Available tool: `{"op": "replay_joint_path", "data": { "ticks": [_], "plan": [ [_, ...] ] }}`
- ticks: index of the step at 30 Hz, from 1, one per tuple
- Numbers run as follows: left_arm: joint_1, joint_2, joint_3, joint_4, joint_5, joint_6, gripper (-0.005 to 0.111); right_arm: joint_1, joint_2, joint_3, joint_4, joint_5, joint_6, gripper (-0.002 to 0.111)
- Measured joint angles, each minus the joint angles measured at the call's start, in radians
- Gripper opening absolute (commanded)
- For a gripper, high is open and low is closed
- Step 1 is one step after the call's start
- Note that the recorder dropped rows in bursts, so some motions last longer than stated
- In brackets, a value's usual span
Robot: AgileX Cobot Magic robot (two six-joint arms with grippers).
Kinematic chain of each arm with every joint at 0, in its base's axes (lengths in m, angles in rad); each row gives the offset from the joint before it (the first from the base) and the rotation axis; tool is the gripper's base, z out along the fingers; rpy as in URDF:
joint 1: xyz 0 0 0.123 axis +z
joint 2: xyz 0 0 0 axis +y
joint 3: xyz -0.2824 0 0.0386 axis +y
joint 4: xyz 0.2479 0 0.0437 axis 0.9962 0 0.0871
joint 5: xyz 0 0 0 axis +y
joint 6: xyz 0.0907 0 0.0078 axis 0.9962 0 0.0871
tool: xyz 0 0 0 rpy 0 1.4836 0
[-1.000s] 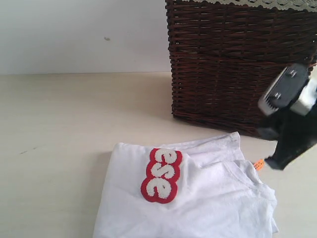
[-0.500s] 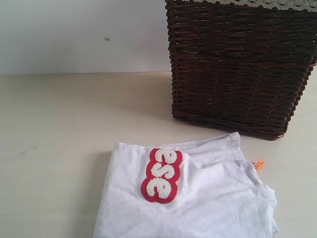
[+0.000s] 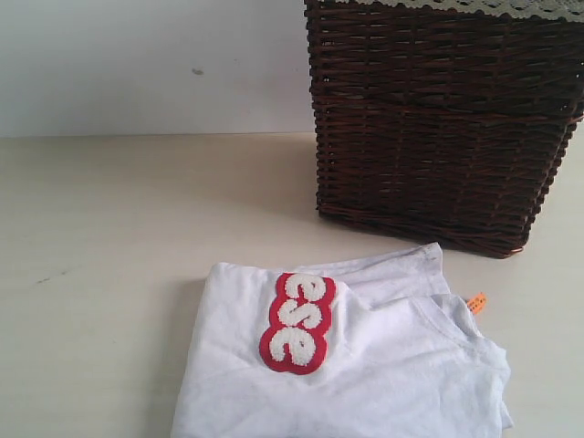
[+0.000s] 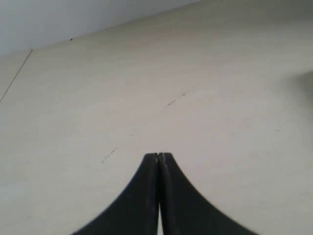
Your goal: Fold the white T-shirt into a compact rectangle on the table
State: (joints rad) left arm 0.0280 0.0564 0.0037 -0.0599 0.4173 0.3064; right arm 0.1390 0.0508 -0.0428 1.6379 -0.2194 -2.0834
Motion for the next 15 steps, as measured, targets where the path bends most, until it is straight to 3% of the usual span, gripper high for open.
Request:
{"op": "replay_joint_path", "data": {
  "ticks": [8,12,15],
  "plan": [
    [0.0,0.0,0.0,0.0,0.0,0.0,0.0,0.0,-0.031,0.023,0.068,0.0,0.434,0.05],
    [0.0,0.0,0.0,0.0,0.0,0.0,0.0,0.0,-0.031,0.038,-0.293,0.036,0.814,0.05],
    [0.0,0.0,0.0,0.0,0.0,0.0,0.0,0.0,-0.031,0.038,-0.603,0.161,1.125,0.05]
  ]
}}
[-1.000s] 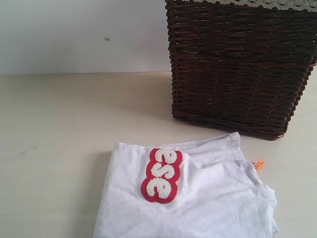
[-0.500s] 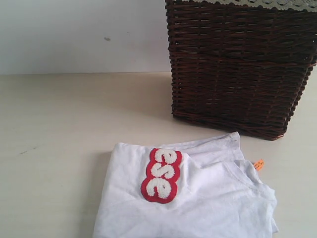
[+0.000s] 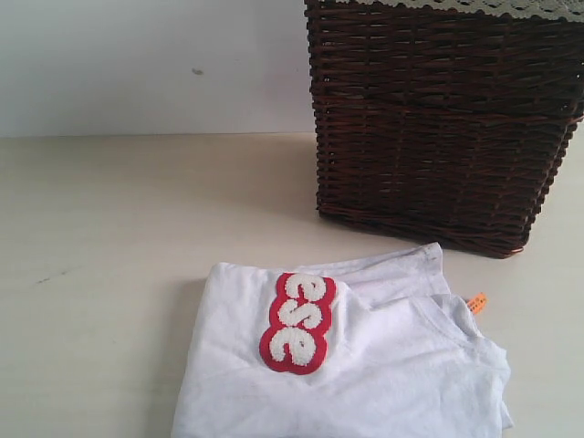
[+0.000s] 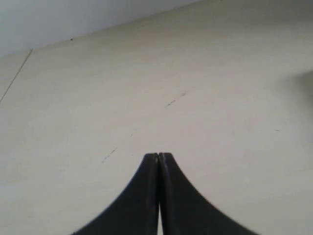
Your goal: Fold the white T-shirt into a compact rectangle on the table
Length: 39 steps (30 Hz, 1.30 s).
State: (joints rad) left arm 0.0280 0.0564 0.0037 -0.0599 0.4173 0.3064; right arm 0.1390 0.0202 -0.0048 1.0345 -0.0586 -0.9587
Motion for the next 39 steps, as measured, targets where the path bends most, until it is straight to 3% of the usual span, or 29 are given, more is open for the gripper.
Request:
{"op": "replay_joint_path", "data": {
  "ticks": [4,7,22,32,35,39],
  "plan": [
    [0.0,0.0,0.0,0.0,0.0,0.0,0.0,-0.007,0.0,0.0,-0.397,0.218,0.346,0.05],
    [0.0,0.0,0.0,0.0,0.0,0.0,0.0,-0.017,-0.006,0.0,-0.531,0.321,0.437,0.05],
    [0.0,0.0,0.0,0.0,0.0,0.0,0.0,-0.077,-0.014,0.0,-0.63,0.264,0.485,0.049],
    [0.0,0.0,0.0,0.0,0.0,0.0,0.0,-0.077,-0.014,0.0,-0.937,0.415,0.972,0.041],
    [0.0,0.0,0.0,0.0,0.0,0.0,0.0,-0.077,-0.014,0.0,-1.035,0.409,0.976,0.041],
    [0.0,0.0,0.0,0.0,0.0,0.0,0.0,-0.077,-0.014,0.0,-1.029,0.409,0.98,0.041]
  ]
}}
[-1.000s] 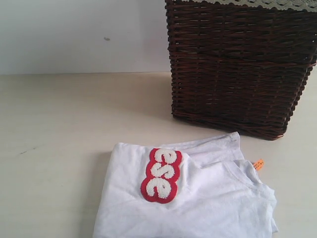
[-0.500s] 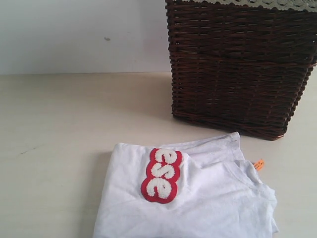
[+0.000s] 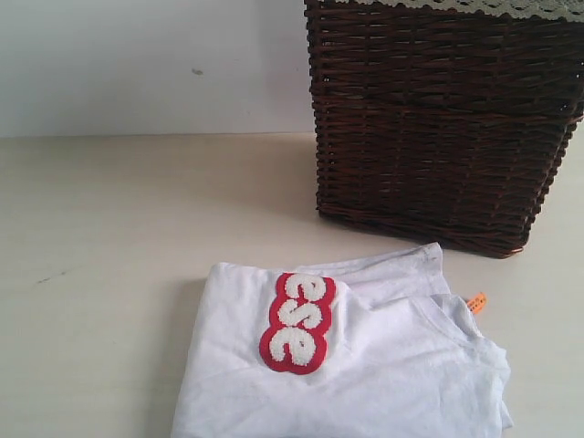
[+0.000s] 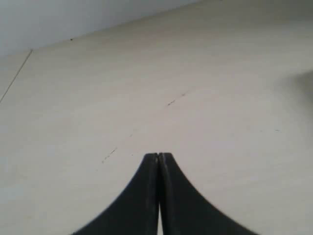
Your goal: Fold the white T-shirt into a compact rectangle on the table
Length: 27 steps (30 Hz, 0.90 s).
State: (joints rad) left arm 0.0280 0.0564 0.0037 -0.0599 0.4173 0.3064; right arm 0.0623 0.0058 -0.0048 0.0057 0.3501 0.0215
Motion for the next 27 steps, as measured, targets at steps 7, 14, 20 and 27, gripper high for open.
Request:
{"op": "replay_joint_path", "data": {
  "ticks": [7,14,20,27],
  "plan": [
    [0.0,0.0,0.0,0.0,0.0,0.0,0.0,0.0,0.0,0.0,0.022,0.0,0.006,0.041],
    [-0.002,-0.039,0.0,0.0,0.0,0.0,0.0,0.0,0.0,0.0,0.022,-0.002,0.008,0.041],
    [-0.004,-0.05,0.0,0.0,0.0,0.0,0.0,0.0,0.0,0.0,0.022,-0.002,0.008,0.041],
    [-0.004,-0.05,0.0,0.0,0.0,0.0,0.0,0.0,0.0,0.0,0.022,-0.002,0.008,0.041]
  ]
}}
